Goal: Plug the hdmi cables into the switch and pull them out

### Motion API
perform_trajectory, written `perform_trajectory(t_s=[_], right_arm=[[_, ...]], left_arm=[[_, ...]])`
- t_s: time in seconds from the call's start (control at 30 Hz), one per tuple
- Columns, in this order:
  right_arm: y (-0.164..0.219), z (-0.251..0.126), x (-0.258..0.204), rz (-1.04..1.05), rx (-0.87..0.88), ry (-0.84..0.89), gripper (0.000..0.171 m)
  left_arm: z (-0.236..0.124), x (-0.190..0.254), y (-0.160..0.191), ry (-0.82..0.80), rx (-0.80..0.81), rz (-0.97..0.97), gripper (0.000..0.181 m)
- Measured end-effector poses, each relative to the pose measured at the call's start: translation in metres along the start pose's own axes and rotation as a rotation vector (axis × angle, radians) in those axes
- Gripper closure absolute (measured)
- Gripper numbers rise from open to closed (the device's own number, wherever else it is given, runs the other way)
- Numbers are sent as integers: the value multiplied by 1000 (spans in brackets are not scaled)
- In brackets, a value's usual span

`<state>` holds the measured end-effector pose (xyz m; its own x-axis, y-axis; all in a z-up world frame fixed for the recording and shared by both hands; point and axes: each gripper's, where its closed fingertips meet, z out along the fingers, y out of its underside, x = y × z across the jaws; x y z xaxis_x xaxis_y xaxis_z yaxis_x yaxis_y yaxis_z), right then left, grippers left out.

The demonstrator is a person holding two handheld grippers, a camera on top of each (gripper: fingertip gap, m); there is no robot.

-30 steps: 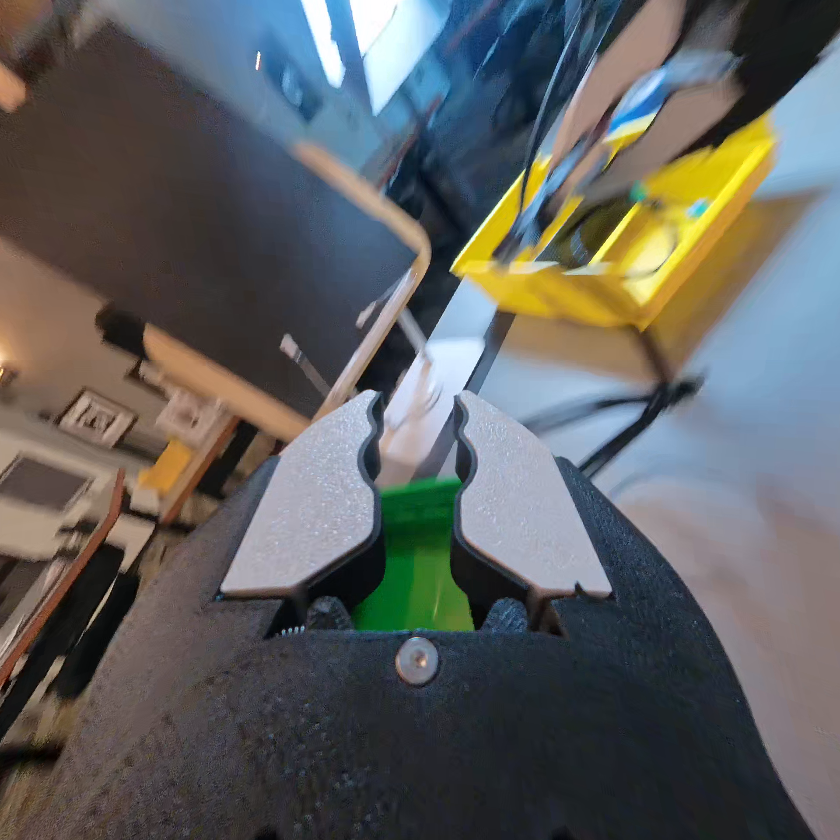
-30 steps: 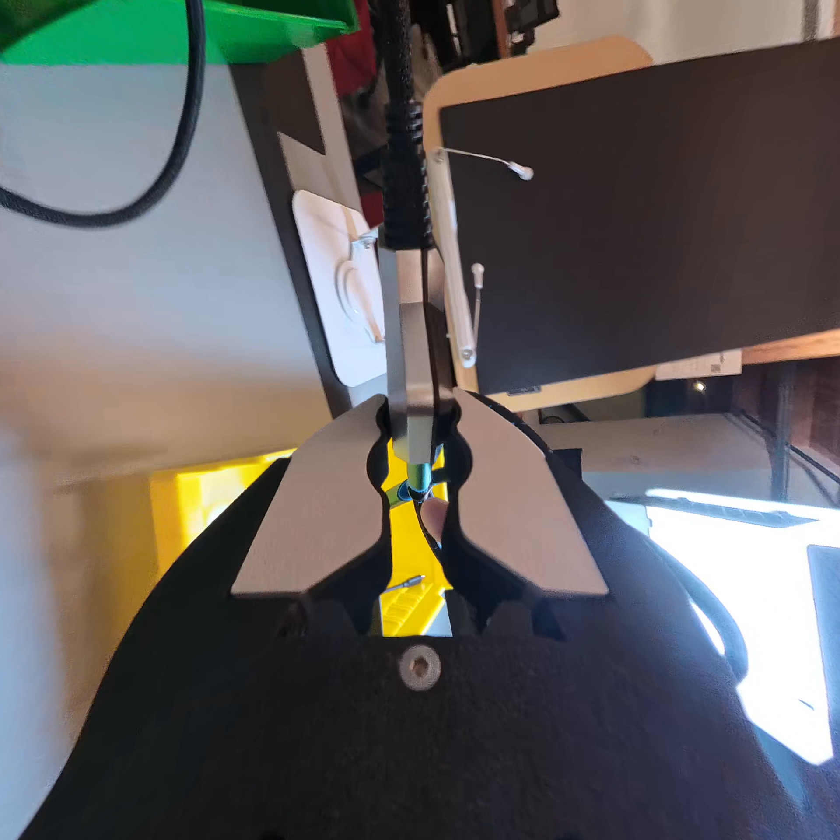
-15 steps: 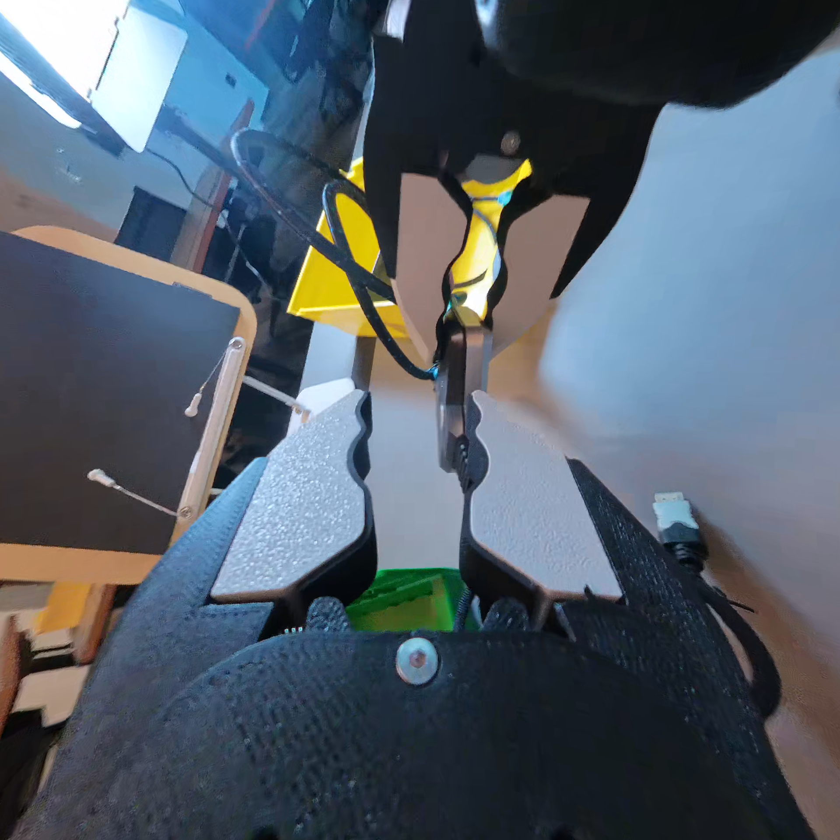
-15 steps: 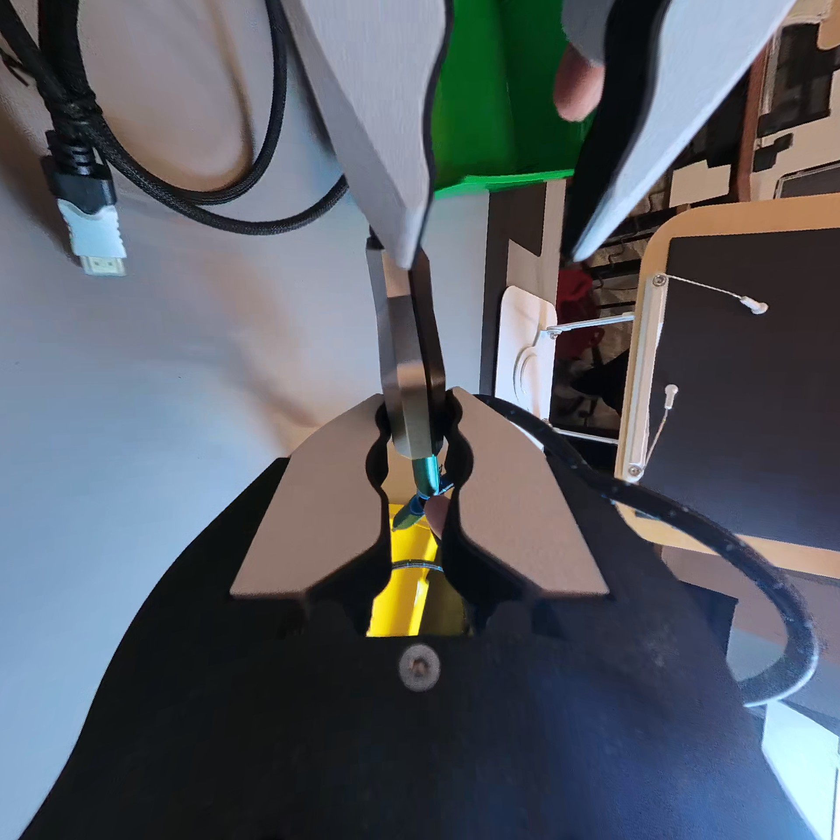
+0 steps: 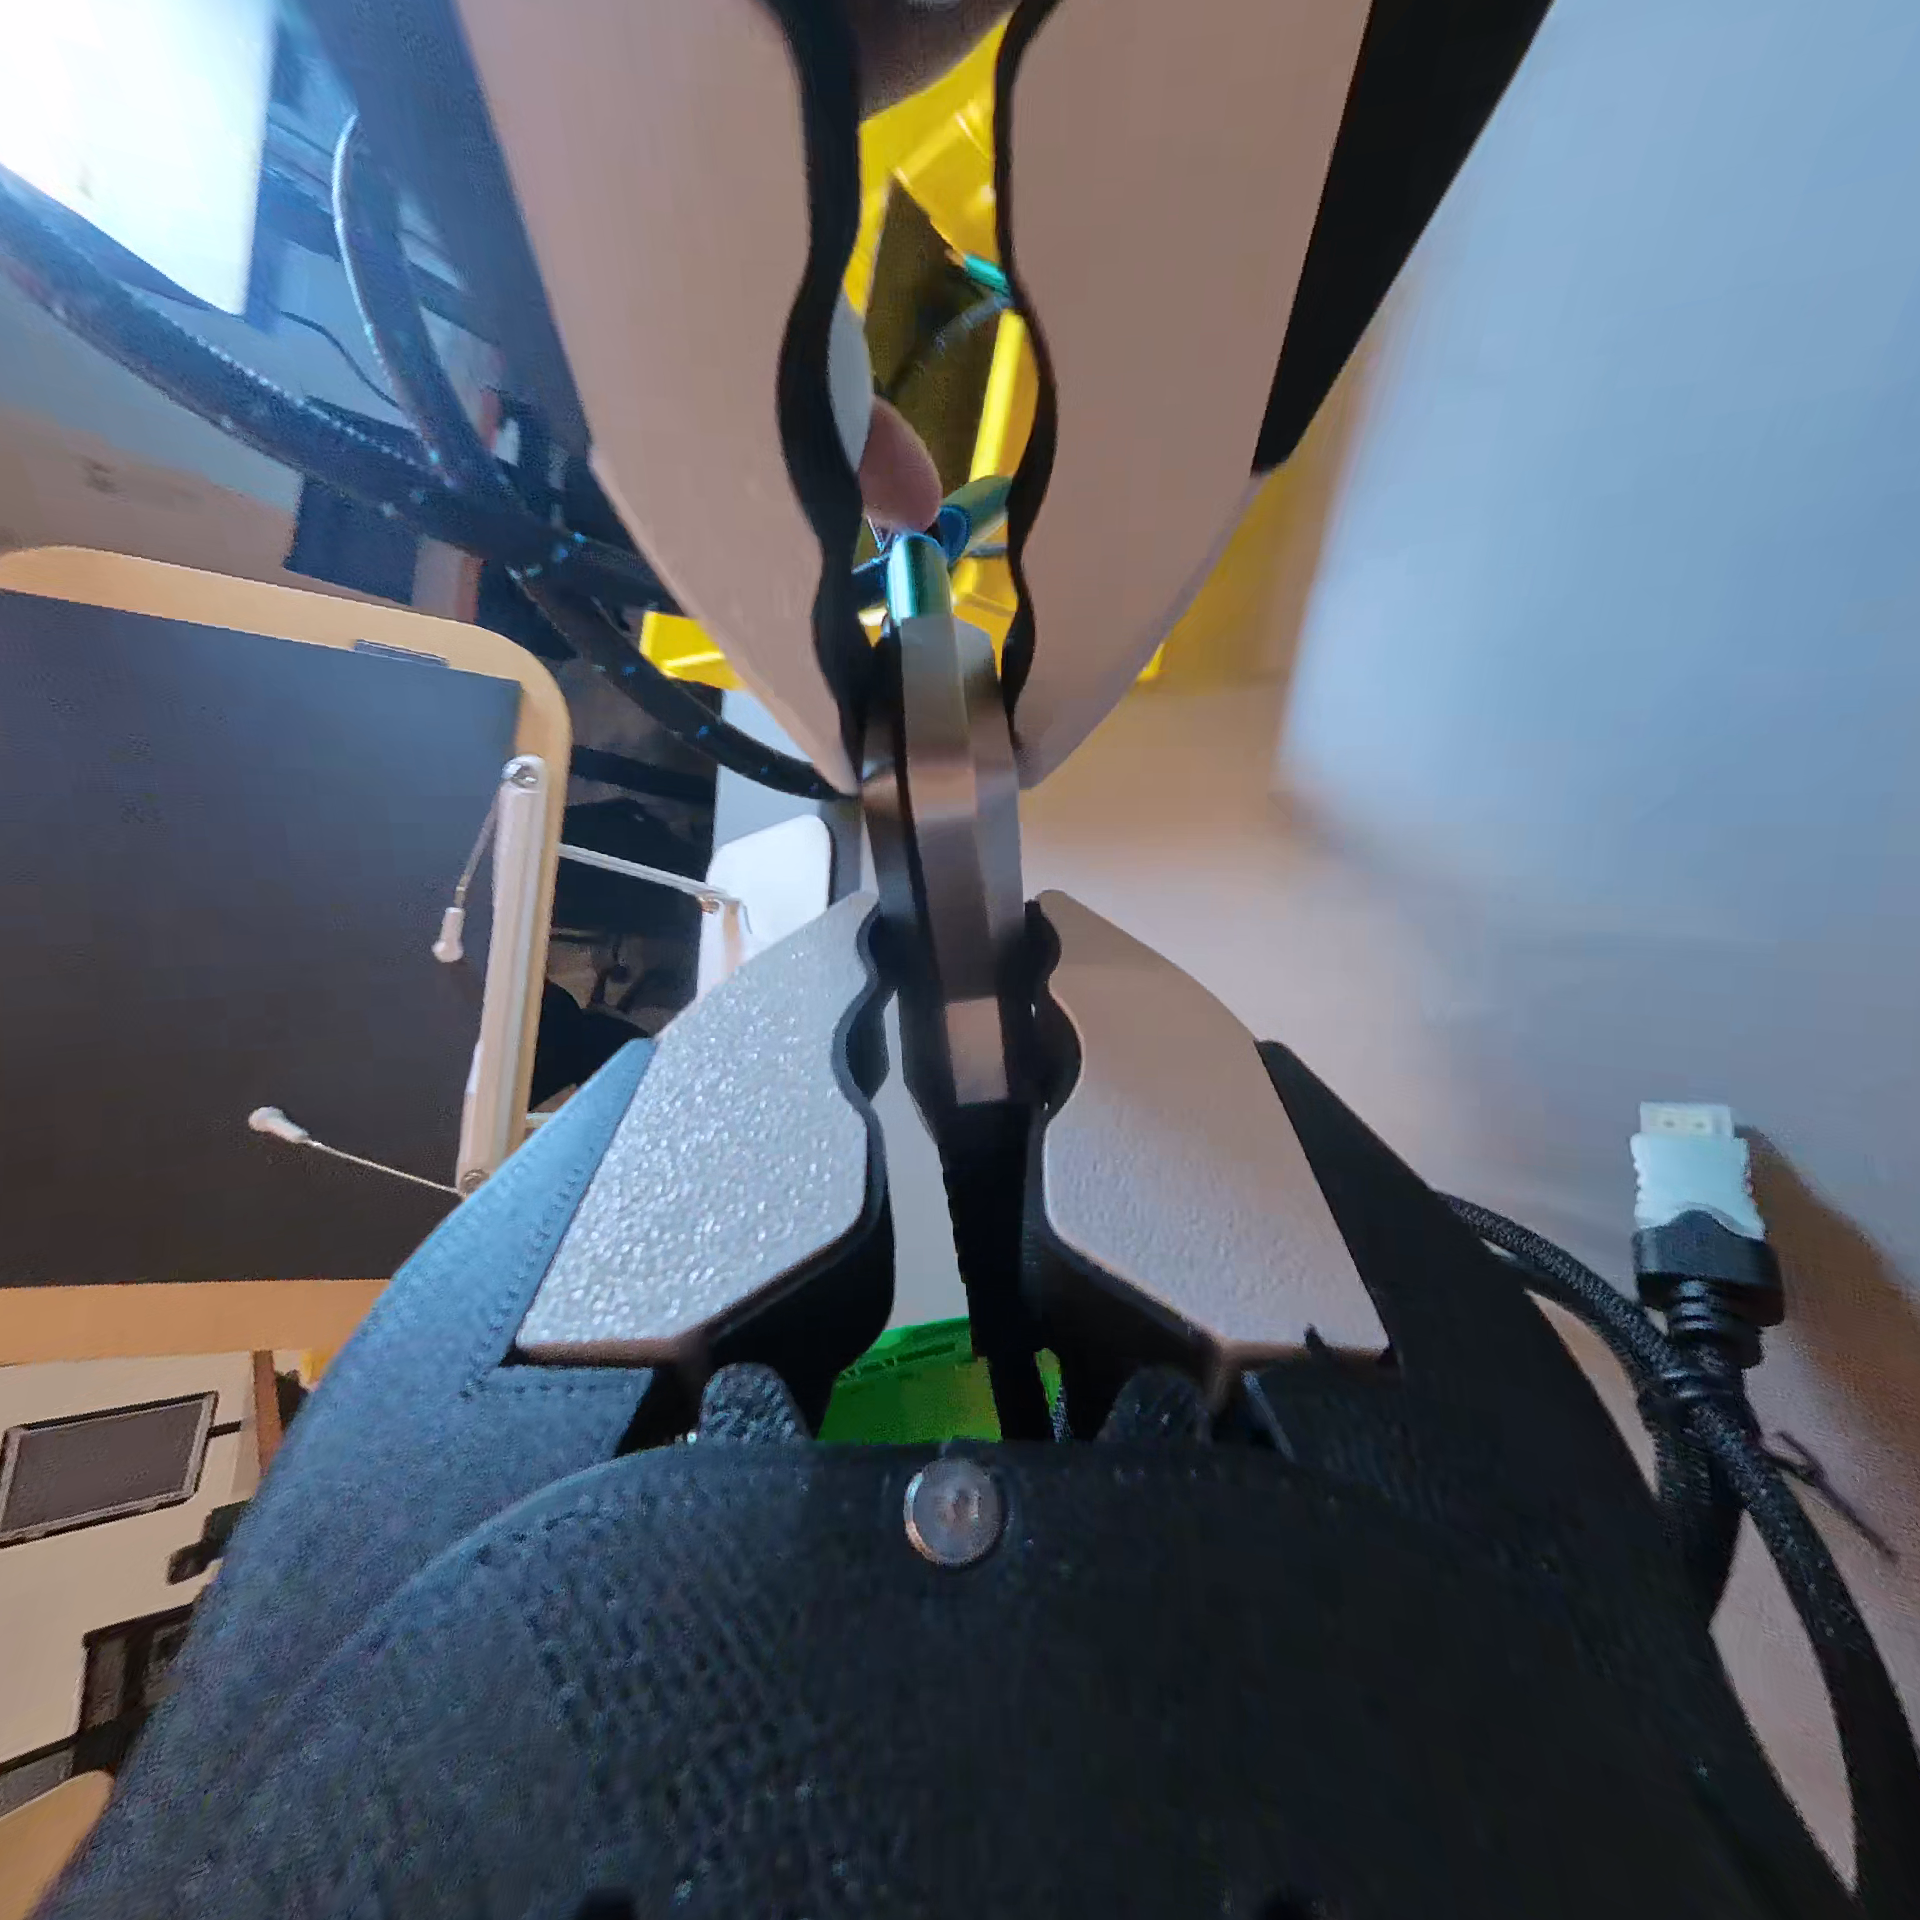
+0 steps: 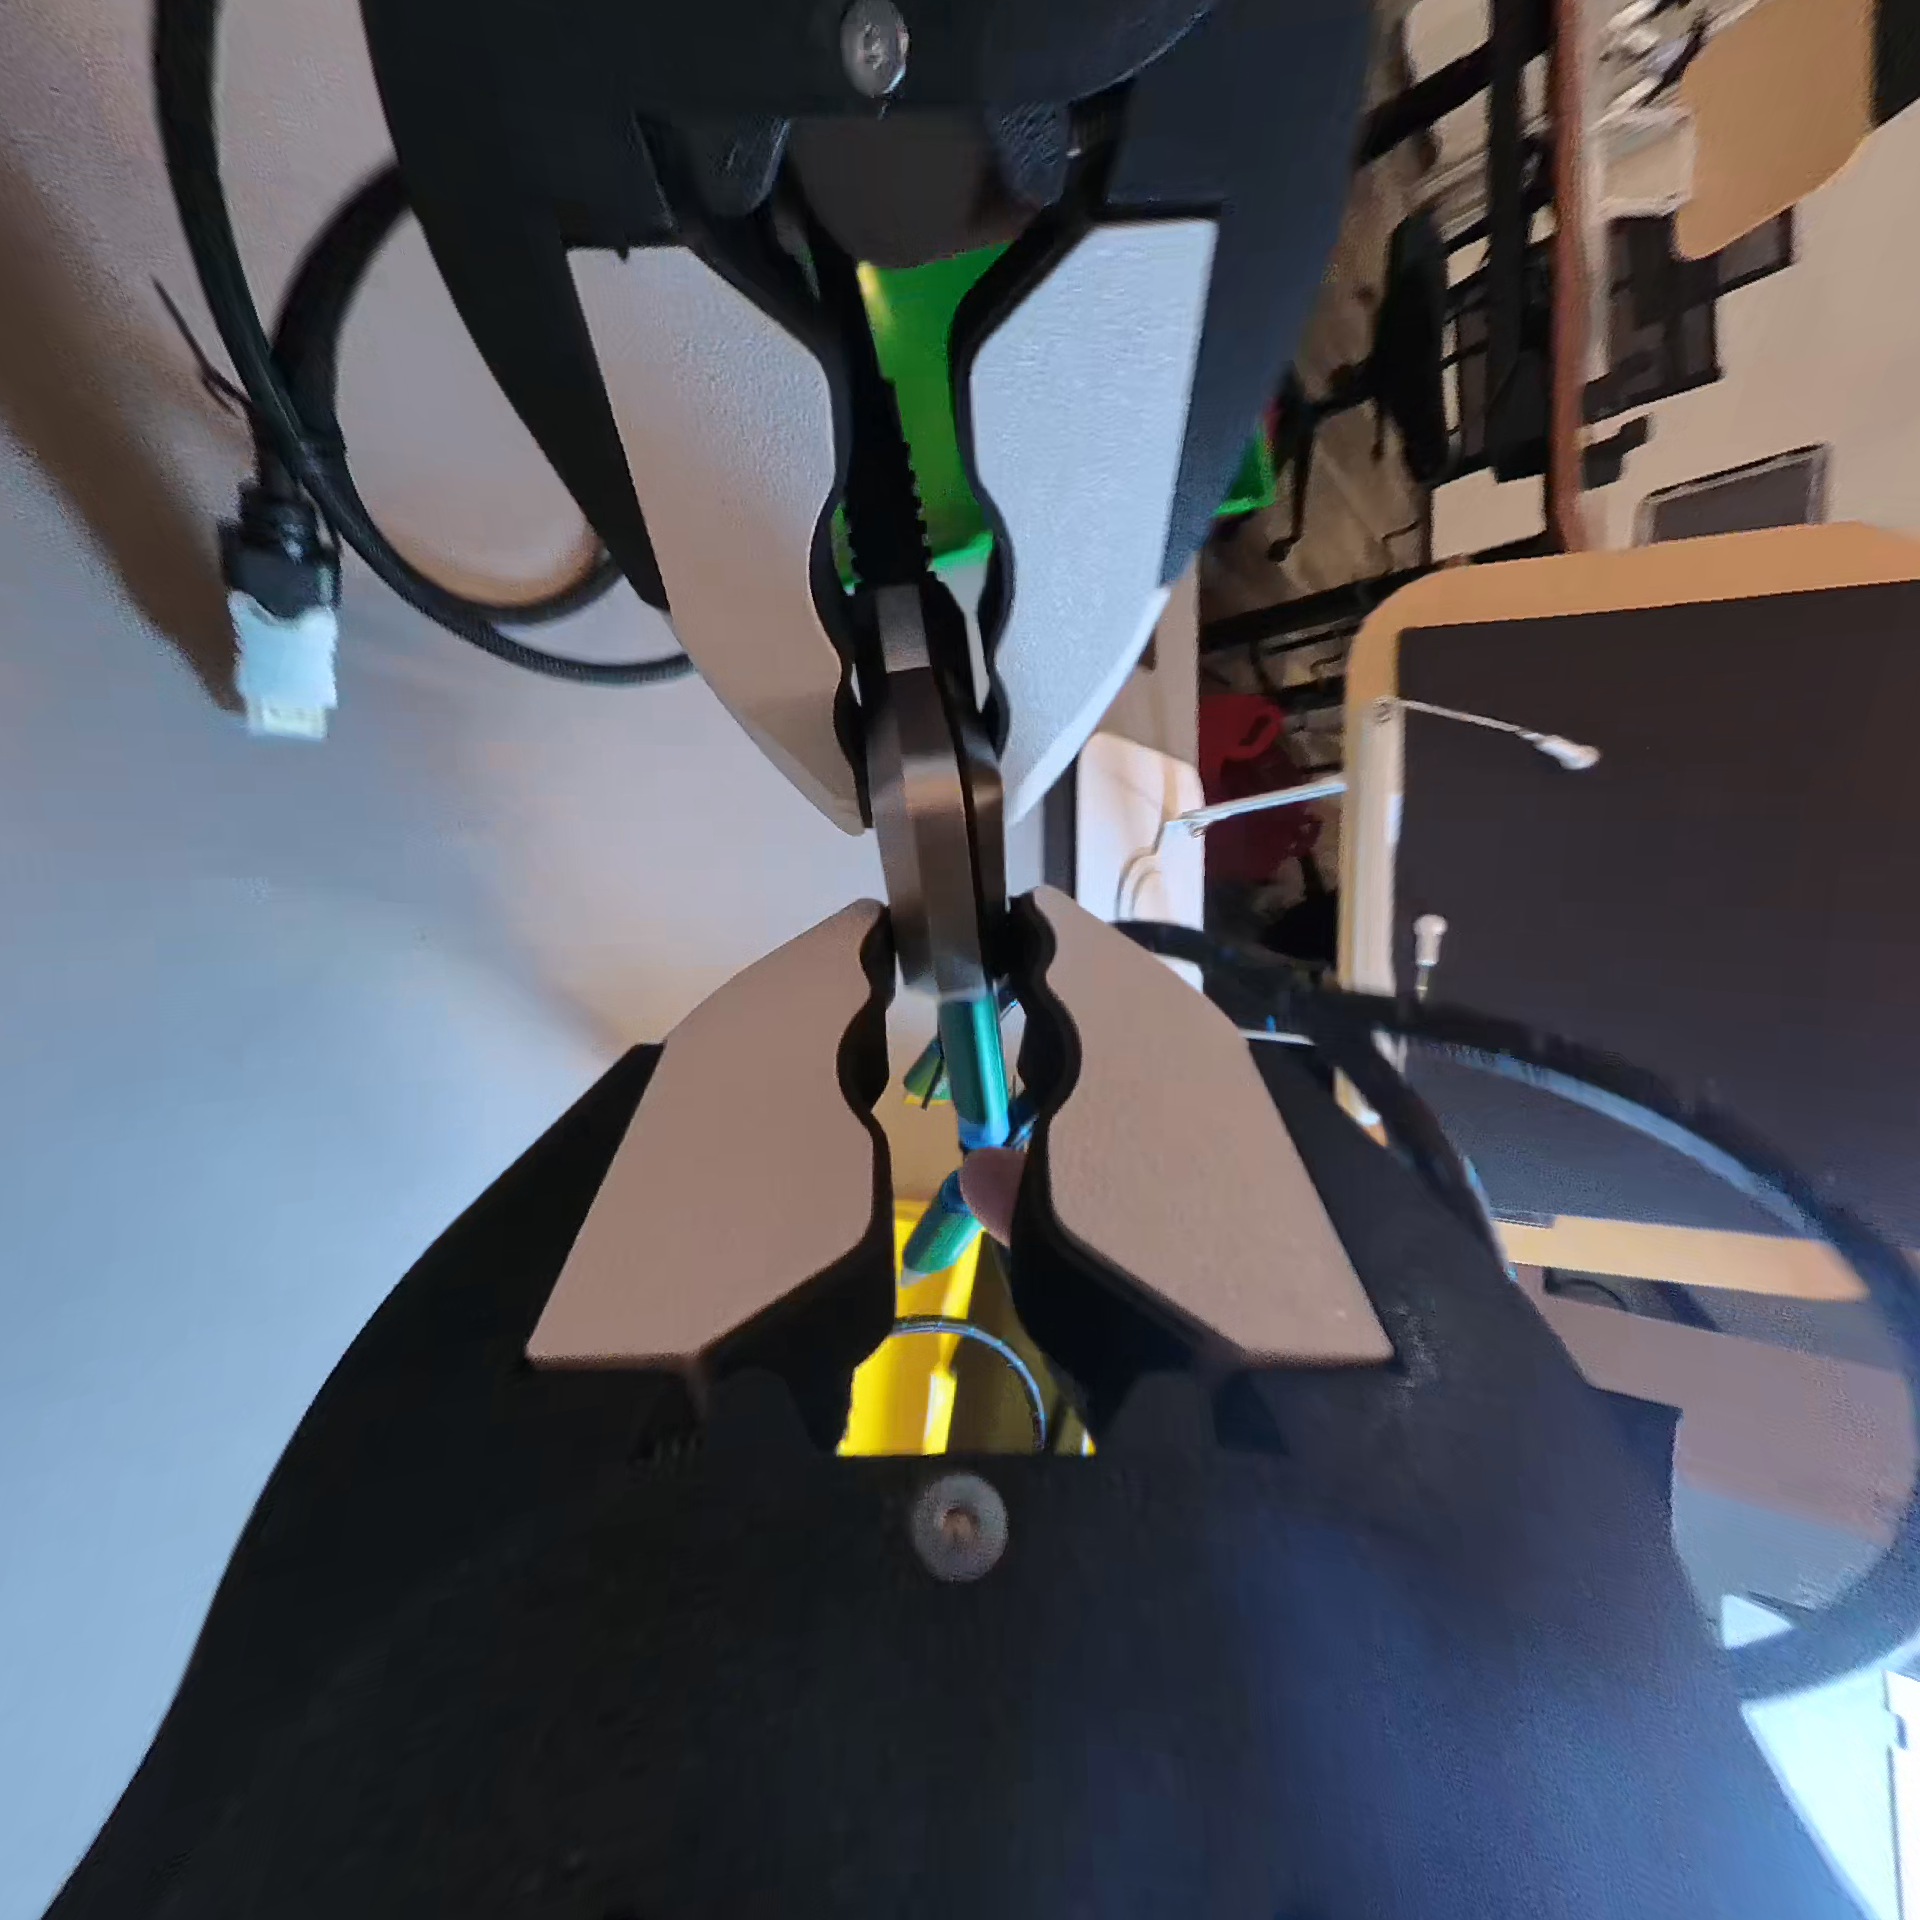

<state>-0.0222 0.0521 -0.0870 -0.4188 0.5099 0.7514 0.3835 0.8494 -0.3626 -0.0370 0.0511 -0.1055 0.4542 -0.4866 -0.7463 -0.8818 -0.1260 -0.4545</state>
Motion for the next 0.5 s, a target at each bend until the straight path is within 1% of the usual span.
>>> perform_trajectory(t_s=[0.07,0.13,0.2,0.27,0.33,0.4,0.5], right_arm=[[-9,-23,14,35,88,43,152],[-19,-54,27,86,213,74,152],[-19,-81,41,135,298,112,152],[-14,-97,49,170,349,127,152],[-12,-102,51,184,378,127,152],[-17,-100,48,169,384,112,152],[-24,-83,35,124,337,70,152]], left_arm=[[-8,-11,1,-27,45,-47,158],[-18,-18,3,-28,110,-99,158],[-29,-24,0,-5,204,-173,158],[-39,-30,-6,1,291,-233,158],[-47,-34,-10,7,348,-271,158],[-51,-36,-13,15,375,-287,158],[-47,-34,-12,13,345,-268,158]])
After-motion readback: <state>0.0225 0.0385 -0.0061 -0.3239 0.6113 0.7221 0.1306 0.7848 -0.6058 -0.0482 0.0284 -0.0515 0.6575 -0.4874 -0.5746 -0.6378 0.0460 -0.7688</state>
